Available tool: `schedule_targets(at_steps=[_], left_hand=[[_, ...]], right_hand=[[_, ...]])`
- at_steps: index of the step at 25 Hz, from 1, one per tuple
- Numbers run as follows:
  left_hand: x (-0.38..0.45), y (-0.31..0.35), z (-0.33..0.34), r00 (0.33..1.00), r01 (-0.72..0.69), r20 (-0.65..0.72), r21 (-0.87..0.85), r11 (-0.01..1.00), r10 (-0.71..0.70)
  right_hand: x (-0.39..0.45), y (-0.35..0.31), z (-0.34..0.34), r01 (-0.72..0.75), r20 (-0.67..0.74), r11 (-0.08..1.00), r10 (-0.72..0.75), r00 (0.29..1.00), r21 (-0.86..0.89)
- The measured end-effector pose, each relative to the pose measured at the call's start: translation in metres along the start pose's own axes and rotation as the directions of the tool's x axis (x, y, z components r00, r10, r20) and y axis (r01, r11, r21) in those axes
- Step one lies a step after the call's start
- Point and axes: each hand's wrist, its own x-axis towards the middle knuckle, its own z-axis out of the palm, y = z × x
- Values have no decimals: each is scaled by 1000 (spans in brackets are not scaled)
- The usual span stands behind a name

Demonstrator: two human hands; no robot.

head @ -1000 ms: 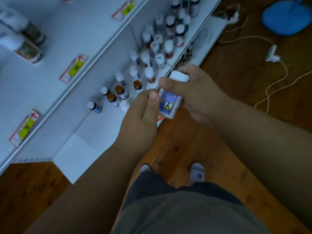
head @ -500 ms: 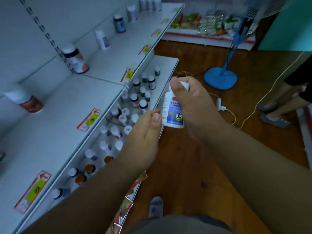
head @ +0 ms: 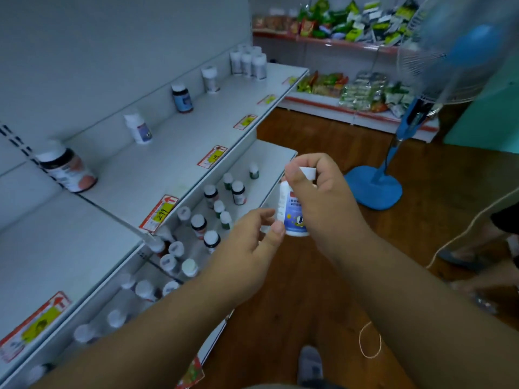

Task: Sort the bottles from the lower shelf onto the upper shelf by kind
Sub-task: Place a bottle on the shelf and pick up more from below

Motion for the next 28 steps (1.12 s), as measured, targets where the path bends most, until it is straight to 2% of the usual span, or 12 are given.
schedule_targets(at_steps=[4, 7, 11, 14, 17, 20, 25, 28], left_hand=[[68, 15, -1, 993, 87, -86, 53, 995, -82], [122, 6, -21, 974, 159, -171, 48, 986, -149], [191, -27, -57, 957, 162, -266, 150, 975, -118], [231, -43, -85, 930, 233, -328, 172, 957, -167], [252, -44, -102, 897, 322, -375, 188, 928, -236], [262, -48, -108, 828, 424, -480, 194, 885, -291], [278, -79, -112, 590, 637, -708, 115, 762, -387], [285, -87, -122, 508, 721, -749, 99, 686, -426]], right_hand=[[92, -3, -9, -5, 105, 1000, 5, 994, -4], [161, 1, 19, -30, 232, 999, 24, 973, 22], [238, 10, 70, -24, 300, 995, -6, 954, 97], [291, 8, 99, -4, 388, 999, -12, 921, 40], [333, 7, 118, 42, 511, 999, -21, 859, -29], [366, 6, 148, 144, 608, 988, -76, 790, -63], [401, 22, 209, 396, 829, 904, -94, 551, -160], [406, 28, 236, 539, 889, 819, -83, 449, -196]])
